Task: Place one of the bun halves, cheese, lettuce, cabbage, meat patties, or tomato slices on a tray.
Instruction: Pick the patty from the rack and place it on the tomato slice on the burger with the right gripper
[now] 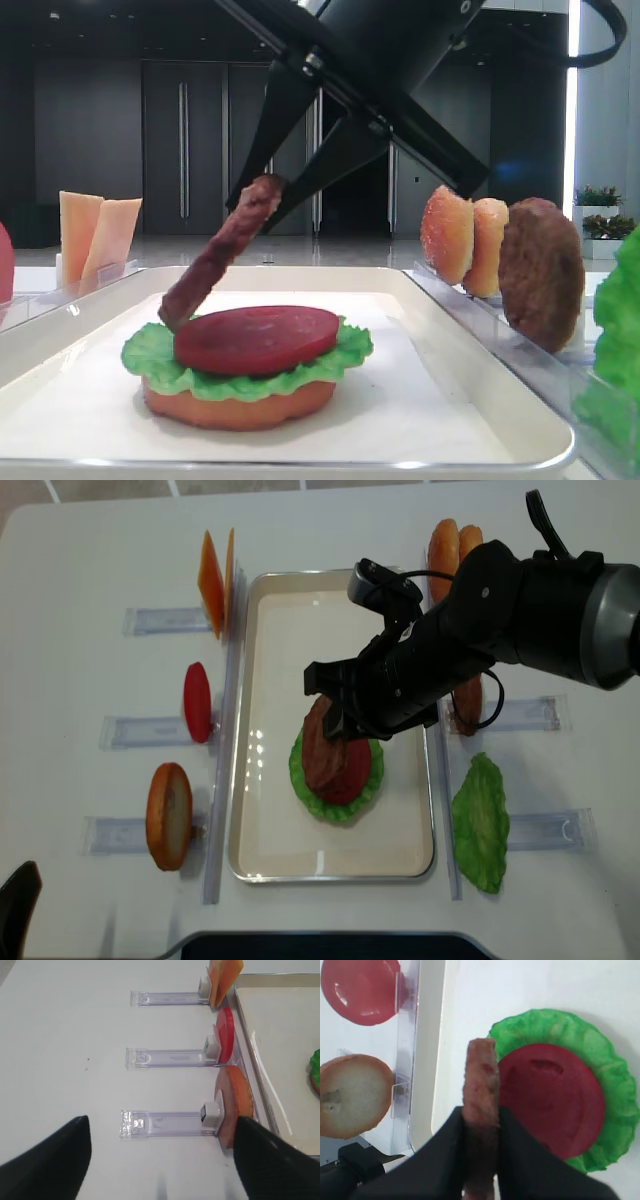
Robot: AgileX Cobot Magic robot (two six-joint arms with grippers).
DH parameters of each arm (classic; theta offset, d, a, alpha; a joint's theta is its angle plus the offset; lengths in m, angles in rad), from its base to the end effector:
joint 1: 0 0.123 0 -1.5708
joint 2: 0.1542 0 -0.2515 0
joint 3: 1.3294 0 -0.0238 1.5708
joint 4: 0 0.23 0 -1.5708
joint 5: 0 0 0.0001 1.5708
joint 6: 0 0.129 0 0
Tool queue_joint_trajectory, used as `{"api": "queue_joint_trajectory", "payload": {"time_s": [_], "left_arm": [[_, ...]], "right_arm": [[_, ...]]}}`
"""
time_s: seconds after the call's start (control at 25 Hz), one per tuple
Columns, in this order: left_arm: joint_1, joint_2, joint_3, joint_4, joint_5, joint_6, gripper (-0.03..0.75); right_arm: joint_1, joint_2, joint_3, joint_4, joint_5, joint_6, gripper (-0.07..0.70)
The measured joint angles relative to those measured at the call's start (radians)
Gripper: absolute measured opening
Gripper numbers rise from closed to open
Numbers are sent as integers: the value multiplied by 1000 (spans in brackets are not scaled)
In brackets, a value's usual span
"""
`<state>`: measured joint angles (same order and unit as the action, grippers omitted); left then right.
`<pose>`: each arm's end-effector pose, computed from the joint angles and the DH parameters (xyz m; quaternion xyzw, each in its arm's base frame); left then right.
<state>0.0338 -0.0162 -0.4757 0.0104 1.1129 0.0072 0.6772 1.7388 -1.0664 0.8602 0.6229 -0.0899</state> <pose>0.0413 0.0026 0.2377 -0.0119 0.8685 0.0153 0.4954 0.2328 0.2605 0.1555 -0.0663 0.9373 0.3349 0.0700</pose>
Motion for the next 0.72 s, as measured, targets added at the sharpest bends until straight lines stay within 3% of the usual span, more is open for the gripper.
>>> {"api": "queue_joint_trajectory", "payload": {"time_s": [0.72], "left_arm": [[0, 0, 0, 0, 0, 0, 695]], "right_arm": [[0, 21, 0, -1, -3, -4, 145]]}}
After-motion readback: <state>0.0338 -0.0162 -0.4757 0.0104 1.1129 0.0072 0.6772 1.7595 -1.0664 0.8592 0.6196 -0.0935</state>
